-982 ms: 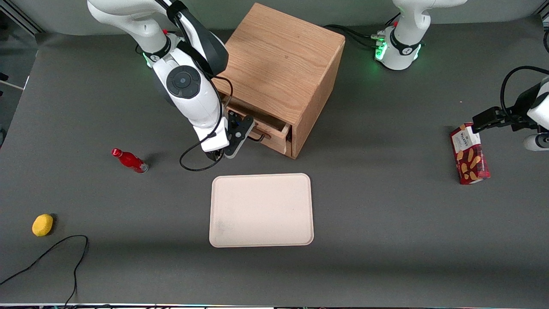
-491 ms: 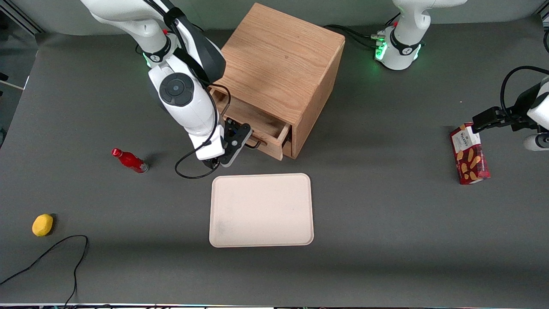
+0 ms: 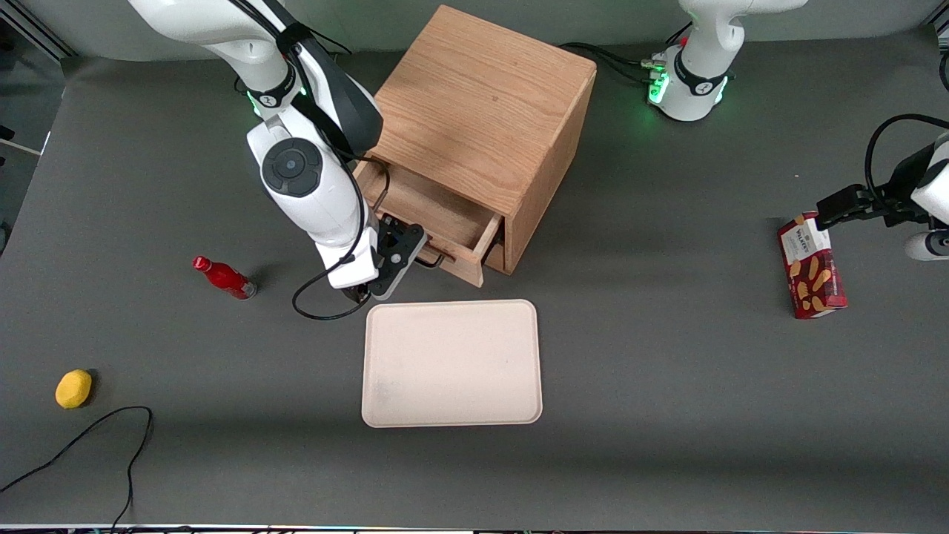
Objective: Open upper drawer
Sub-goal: 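Pull the upper drawer outward by its handle with the right gripper, then keep pulling the drawer handle further out with the right gripper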
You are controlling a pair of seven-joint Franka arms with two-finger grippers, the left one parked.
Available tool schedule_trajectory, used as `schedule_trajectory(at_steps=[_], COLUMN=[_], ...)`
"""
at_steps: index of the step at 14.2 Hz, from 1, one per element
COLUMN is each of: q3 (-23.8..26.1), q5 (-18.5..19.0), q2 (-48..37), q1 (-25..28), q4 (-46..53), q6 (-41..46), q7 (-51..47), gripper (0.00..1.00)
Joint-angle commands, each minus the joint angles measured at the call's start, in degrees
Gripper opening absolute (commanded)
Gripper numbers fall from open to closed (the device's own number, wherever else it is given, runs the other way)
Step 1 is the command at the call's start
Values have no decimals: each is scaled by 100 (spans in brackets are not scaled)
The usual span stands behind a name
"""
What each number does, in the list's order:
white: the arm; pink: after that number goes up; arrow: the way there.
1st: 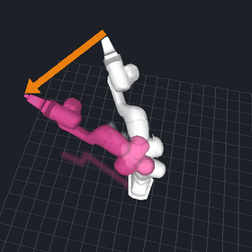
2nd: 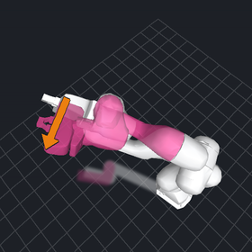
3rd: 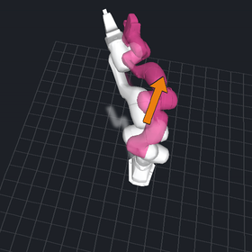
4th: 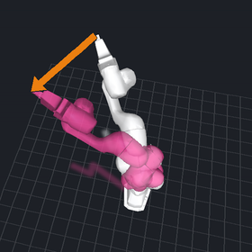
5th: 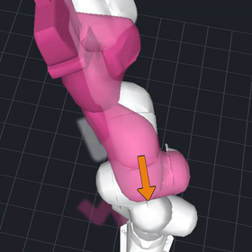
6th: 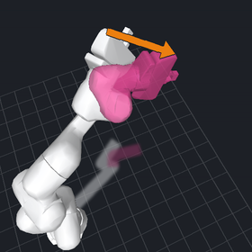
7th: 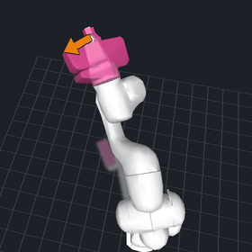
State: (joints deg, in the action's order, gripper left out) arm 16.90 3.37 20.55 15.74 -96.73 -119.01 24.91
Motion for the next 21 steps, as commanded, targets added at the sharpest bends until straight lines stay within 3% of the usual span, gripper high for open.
schedule_trajectory(at_steps=[1, 21], q3=[-28, -309], q5=[67, -12], q2=[212, 537], q1=[-1, -168], q4=[295, 954], q6=[27, 457], q7=[172, 382], gripper=[100, 100])
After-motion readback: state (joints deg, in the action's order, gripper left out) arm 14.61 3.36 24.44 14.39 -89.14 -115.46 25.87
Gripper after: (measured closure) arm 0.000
